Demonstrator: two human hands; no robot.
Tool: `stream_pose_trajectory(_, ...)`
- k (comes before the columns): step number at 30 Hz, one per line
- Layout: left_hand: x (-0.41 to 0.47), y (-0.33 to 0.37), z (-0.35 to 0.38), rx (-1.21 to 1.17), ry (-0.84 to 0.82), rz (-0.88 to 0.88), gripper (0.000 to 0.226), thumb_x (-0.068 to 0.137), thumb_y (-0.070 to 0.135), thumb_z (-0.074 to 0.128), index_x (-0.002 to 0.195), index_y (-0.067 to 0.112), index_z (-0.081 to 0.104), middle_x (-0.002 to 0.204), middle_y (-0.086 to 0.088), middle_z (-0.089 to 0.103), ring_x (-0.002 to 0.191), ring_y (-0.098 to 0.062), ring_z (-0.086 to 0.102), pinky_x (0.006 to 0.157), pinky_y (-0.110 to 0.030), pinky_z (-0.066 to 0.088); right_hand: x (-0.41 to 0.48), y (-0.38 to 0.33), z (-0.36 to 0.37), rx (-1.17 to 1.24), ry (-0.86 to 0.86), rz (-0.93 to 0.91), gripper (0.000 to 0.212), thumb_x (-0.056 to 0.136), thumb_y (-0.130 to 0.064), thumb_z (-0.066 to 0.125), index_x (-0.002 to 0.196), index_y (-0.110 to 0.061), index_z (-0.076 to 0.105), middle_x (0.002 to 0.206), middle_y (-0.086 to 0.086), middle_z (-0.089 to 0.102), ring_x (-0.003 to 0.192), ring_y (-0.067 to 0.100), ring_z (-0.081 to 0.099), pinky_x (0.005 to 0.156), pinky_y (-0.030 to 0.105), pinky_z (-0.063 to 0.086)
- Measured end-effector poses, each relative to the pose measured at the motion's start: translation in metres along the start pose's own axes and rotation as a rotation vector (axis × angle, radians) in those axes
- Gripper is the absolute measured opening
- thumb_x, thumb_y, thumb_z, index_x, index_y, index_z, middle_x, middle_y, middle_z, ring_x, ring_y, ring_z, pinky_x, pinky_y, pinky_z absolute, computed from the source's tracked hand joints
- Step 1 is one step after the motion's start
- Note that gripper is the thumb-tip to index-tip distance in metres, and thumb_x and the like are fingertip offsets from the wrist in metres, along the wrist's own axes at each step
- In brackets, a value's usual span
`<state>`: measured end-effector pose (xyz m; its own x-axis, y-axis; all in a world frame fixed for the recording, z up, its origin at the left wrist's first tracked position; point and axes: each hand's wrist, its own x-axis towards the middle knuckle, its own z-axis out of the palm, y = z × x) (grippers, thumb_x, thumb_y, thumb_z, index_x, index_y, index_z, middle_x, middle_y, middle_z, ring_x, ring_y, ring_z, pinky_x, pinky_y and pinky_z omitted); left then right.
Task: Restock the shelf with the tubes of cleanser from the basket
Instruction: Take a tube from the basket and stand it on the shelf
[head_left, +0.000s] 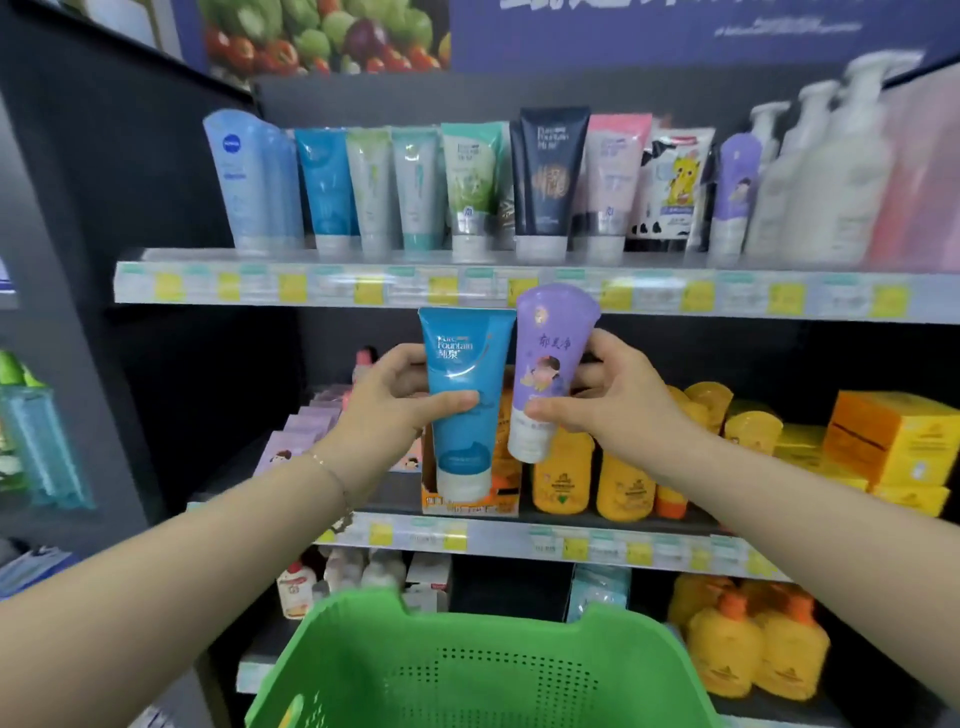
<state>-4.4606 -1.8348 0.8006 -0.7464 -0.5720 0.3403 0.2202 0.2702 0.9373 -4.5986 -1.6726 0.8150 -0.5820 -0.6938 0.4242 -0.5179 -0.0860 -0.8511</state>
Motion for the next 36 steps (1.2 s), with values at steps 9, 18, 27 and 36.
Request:
stream_pose_trajectory(9,0.023,0.045,0.003,-0.104,-0.038,0.050,0.046,0.078,0.007,0.076,0.117,0.019,0.058,0.103,-0.009,0.073,0.094,-0.028,0.071,0.084,-0.046,0.057,0.022,-0.045,-0.017,0.006,0.024,0.013,0.045,0.073,-0.006,0.082,0.108,-0.023,0.060,0.090,-0.001,0.074,0.077,0.010,0.071,0.060,0.023,0.052)
stream_pose_trajectory(18,0.038,0.063,0.016,-0.144,0.008,0.071,0.045,0.076,0.012,0.079,0.115,0.021,0.058,0.104,-0.011,0.073,0.087,-0.027,0.072,0.070,-0.037,0.058,0.028,-0.060,-0.044,0.058,0.083,0.041,0.038,0.076,-0.007,0.080,0.104,-0.026,0.064,0.087,0.001,0.074,0.079,0.015,0.070,0.063,0.028,0.052)
stream_pose_trajectory(27,0.059,0.104,0.059,-0.044,0.023,0.180,0.037,0.080,0.023,0.076,0.112,0.027,0.057,0.102,0.002,0.070,0.089,-0.013,0.068,0.066,-0.022,0.047,0.031,-0.067,-0.090,0.008,0.149,0.000,0.042,0.083,-0.005,0.073,0.119,-0.015,0.055,0.103,0.005,0.072,0.091,0.019,0.071,0.072,0.035,0.060)
stream_pose_trajectory(36,0.092,0.143,0.112,-0.118,0.010,0.227,0.045,0.078,0.012,0.078,0.116,0.017,0.055,0.107,-0.007,0.069,0.085,-0.019,0.073,0.066,-0.027,0.059,0.046,-0.073,-0.149,-0.073,0.239,-0.039,0.038,0.083,-0.005,0.073,0.111,-0.019,0.050,0.103,0.007,0.070,0.085,0.017,0.068,0.067,0.034,0.056)
